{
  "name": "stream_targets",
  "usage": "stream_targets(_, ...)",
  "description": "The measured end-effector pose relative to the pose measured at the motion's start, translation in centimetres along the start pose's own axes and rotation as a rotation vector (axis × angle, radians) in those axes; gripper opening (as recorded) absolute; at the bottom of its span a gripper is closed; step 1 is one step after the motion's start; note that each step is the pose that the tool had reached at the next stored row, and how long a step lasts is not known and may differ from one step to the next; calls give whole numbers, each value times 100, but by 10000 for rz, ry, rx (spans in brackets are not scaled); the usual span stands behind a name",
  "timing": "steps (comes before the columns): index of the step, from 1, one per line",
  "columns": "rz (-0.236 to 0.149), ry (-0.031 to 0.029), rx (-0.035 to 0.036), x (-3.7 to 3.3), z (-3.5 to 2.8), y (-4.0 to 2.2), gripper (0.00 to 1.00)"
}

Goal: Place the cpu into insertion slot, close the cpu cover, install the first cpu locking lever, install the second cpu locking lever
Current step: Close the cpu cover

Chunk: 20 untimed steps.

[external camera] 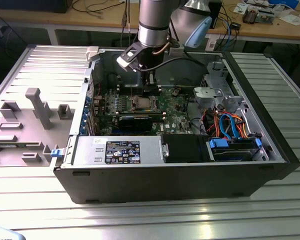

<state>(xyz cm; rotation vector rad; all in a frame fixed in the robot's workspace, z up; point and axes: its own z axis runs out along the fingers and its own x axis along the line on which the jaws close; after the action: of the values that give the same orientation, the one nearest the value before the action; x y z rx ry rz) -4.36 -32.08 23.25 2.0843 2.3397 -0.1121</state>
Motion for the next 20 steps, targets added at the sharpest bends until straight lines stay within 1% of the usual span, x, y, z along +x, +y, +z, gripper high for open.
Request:
stream_targets(8,0,-1,0,9,50,-59,11)
stream_targets(13,0,-1,1,18,86,-117,11)
stream_targets(14,1,0,0,21,97,-134,11)
stream_targets(17,1,0,0,26,123,-160,11)
stream_targets(20,0,0,0,29,154,-173,11)
